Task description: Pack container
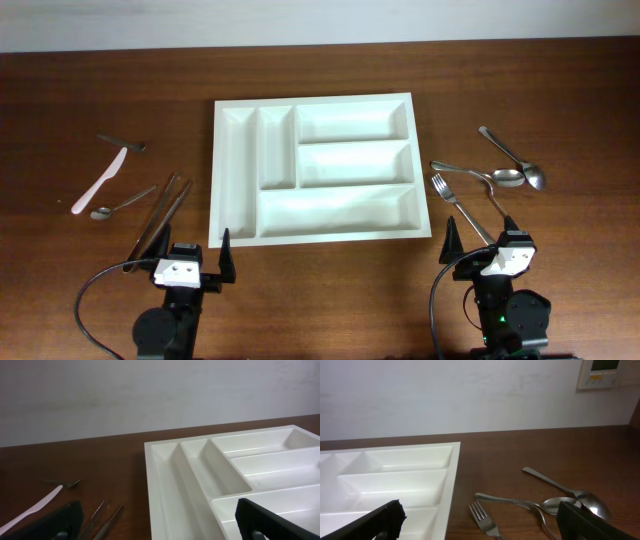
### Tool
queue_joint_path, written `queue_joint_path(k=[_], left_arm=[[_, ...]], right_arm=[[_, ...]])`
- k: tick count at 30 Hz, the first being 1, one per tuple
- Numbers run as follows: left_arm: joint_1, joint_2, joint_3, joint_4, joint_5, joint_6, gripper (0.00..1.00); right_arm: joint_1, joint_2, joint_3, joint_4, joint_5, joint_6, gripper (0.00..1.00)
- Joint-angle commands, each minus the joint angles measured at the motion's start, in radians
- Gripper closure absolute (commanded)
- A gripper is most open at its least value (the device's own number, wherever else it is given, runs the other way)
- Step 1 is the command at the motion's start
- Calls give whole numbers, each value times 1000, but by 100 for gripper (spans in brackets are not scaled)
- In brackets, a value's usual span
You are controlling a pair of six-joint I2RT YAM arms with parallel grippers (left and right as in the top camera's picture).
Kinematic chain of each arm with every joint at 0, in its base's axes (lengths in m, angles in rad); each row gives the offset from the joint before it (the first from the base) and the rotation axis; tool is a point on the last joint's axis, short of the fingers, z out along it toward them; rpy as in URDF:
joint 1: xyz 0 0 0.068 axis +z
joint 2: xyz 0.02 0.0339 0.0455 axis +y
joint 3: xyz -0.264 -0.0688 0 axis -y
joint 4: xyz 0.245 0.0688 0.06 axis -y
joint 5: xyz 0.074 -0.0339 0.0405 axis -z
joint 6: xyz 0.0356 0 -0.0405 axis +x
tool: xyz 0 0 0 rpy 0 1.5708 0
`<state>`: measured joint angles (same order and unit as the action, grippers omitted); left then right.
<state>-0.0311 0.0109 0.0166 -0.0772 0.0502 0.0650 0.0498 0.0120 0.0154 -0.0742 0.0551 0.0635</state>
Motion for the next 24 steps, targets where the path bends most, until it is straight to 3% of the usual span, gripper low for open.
queue_joint_path(k=[1, 24], left_arm=[[6, -6, -8, 3, 6, 19, 1], [6, -6, -8, 3, 6, 19, 1]], right_arm=[[-5, -7, -10, 0, 5, -4, 1], [-5, -7, -10, 5, 30, -5, 1]])
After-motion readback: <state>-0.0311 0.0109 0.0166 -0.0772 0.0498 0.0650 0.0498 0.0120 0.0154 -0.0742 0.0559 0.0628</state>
